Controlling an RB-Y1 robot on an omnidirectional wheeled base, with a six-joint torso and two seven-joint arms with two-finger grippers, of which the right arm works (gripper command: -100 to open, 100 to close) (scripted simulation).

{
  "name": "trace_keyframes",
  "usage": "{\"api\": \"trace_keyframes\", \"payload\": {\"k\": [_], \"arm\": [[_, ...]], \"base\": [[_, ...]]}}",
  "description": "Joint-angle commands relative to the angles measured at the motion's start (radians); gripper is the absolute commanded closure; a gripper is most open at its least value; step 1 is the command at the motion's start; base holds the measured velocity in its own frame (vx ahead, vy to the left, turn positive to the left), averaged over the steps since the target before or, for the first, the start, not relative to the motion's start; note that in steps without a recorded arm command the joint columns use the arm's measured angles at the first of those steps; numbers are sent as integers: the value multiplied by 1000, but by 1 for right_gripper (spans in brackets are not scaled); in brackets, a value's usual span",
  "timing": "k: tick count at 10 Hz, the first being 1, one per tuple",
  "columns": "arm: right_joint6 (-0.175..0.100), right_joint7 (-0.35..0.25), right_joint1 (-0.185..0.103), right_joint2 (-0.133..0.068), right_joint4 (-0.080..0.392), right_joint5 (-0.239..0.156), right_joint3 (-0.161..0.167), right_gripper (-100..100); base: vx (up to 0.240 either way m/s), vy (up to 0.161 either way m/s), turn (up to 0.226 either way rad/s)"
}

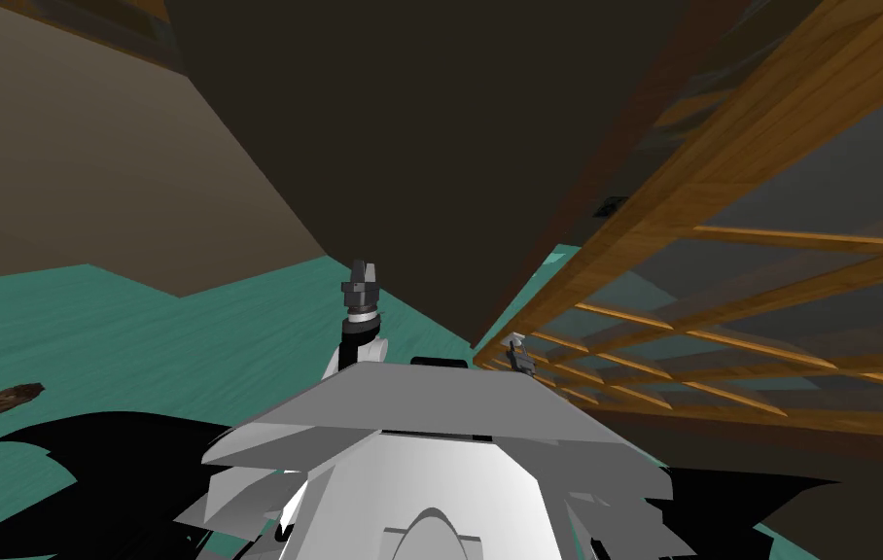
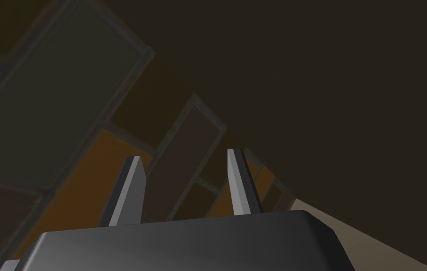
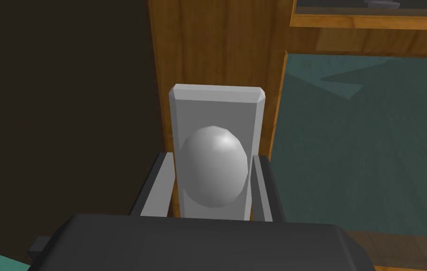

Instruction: Pull the door open

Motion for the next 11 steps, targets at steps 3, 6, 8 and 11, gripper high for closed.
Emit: {"api": "trace_keyframes", "payload": {"k": [3, 6, 8, 11], "arm": [[-37, -33, 13, -22, 13, 21, 31, 100], [-70, -65, 28, -46, 21, 41, 61, 100], [-69, -63, 25, -47, 21, 41, 60, 100], [-103, -96, 26, -67, 48, 62, 81, 100]], "base": [[-192, -22, 94], [-195, -10, 101], [-158, -22, 52], [-207, -11, 130]]}}
